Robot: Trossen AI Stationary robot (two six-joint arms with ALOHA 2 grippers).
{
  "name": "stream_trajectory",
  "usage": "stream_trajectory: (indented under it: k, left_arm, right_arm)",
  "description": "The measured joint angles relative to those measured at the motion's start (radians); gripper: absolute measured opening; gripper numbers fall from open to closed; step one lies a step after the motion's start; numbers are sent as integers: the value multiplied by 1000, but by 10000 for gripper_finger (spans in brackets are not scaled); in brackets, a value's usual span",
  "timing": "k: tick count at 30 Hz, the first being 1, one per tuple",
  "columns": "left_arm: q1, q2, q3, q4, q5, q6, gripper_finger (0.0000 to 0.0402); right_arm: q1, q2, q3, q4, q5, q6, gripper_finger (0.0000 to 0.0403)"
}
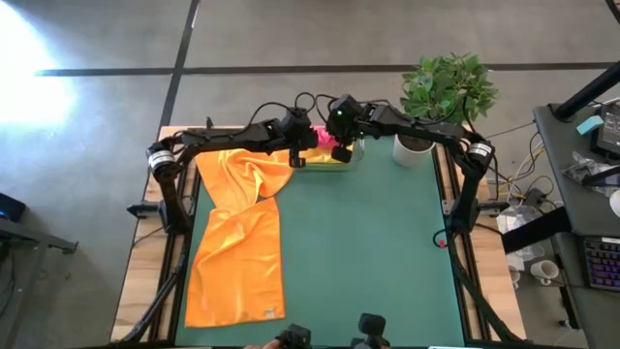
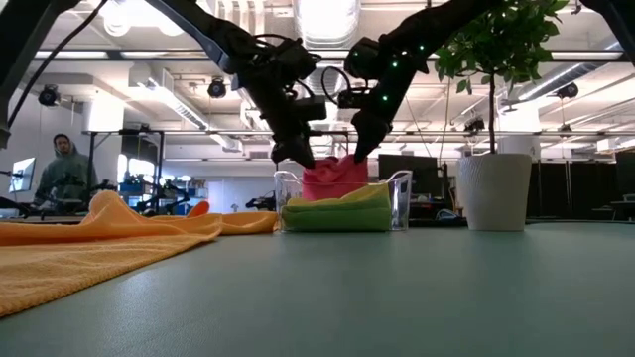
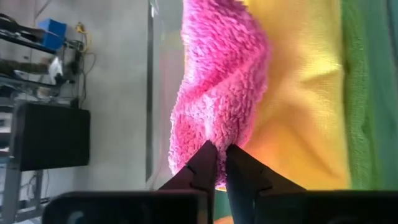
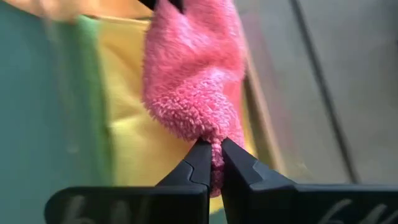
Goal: Fold microfiber towels
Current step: Put the folded pink towel into the transparent bin
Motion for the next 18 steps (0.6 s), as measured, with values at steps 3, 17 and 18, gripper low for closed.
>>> stream_trajectory:
  k: [3,17,18]
  left_arm:
    - [-5,-9,0,-19,1,-1,24]
    - [-33,-51,52,-215,32,-130,112]
    - [-36,-51,55,-231,39,-132,116]
  right_arm:
    - [0,0,0,-4,-62,60,8]
    - [13,0,0,-67,-134,185,20]
    - [13,0,0,-70,-156,194,27]
